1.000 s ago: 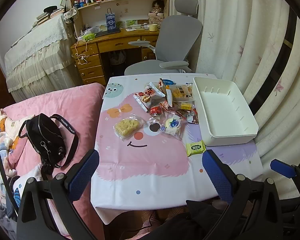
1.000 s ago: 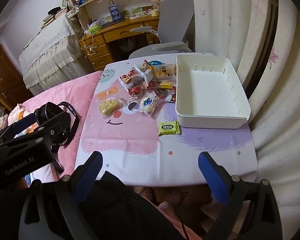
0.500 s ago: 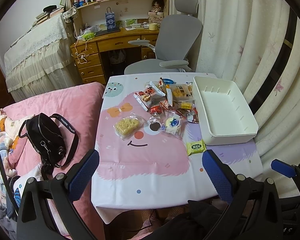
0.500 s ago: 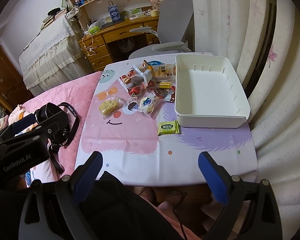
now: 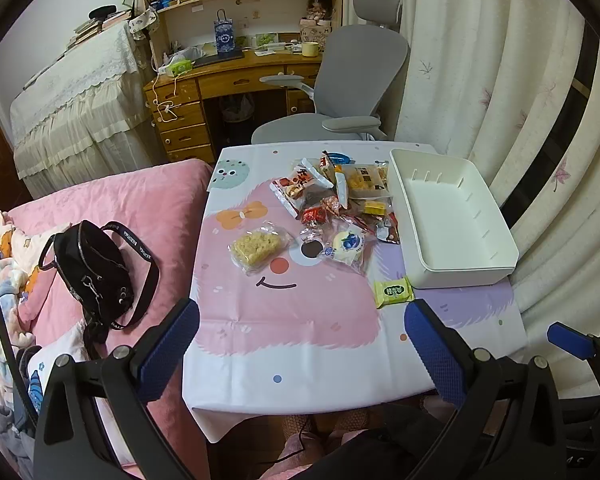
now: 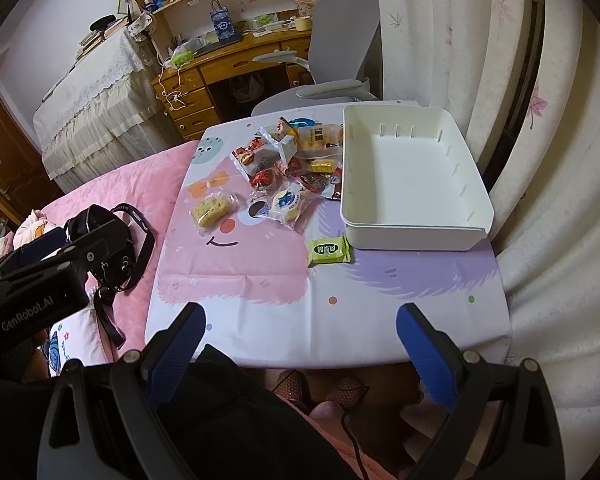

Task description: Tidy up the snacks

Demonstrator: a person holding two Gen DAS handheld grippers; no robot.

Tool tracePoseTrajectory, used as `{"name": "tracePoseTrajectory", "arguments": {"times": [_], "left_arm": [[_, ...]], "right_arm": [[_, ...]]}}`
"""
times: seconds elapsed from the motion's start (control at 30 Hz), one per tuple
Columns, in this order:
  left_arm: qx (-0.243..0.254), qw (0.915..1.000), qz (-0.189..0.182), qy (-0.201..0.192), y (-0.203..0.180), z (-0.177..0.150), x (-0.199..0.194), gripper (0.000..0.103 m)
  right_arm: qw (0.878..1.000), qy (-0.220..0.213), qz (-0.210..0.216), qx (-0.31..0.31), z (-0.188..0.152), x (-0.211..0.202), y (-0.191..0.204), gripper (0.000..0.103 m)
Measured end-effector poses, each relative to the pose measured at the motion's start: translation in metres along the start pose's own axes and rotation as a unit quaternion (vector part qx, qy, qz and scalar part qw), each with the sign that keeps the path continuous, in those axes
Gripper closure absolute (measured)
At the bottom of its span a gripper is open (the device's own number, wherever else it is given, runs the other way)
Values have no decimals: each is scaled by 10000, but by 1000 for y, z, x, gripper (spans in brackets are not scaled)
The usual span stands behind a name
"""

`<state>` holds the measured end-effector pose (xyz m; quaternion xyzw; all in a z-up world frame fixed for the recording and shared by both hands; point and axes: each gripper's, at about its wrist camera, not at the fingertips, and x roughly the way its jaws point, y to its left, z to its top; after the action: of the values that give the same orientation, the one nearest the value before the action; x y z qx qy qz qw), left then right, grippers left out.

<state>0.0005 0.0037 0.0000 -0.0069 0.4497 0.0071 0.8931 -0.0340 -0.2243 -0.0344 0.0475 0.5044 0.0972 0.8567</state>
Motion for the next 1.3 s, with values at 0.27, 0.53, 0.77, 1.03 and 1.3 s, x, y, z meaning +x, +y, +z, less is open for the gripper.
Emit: {"name": "tracePoseTrajectory", "arguments": {"times": [0.27, 0.53, 0.77, 1.03, 1.3], "left_arm": [[-23, 10000, -29, 47, -5, 2, 1, 4], [-255, 9996, -34, 139, -19, 14, 8, 4], [-580, 9980, 22, 236, -24, 17, 18, 4], [-670, 9965, 241, 446, -20, 14, 29, 4], [-594, 9965, 274, 512, 1, 25, 44, 4]], "right_arm": [[9999, -11, 31, -99, 7, 1, -8, 6], [9999, -21, 139, -78, 21, 8, -26, 6], [9994, 153, 317, 25, 28, 26, -47, 6], [9985, 267, 407, 262, 34, 49, -62, 6], [9979, 271, 213, 543, 43, 64, -60, 6]]}}
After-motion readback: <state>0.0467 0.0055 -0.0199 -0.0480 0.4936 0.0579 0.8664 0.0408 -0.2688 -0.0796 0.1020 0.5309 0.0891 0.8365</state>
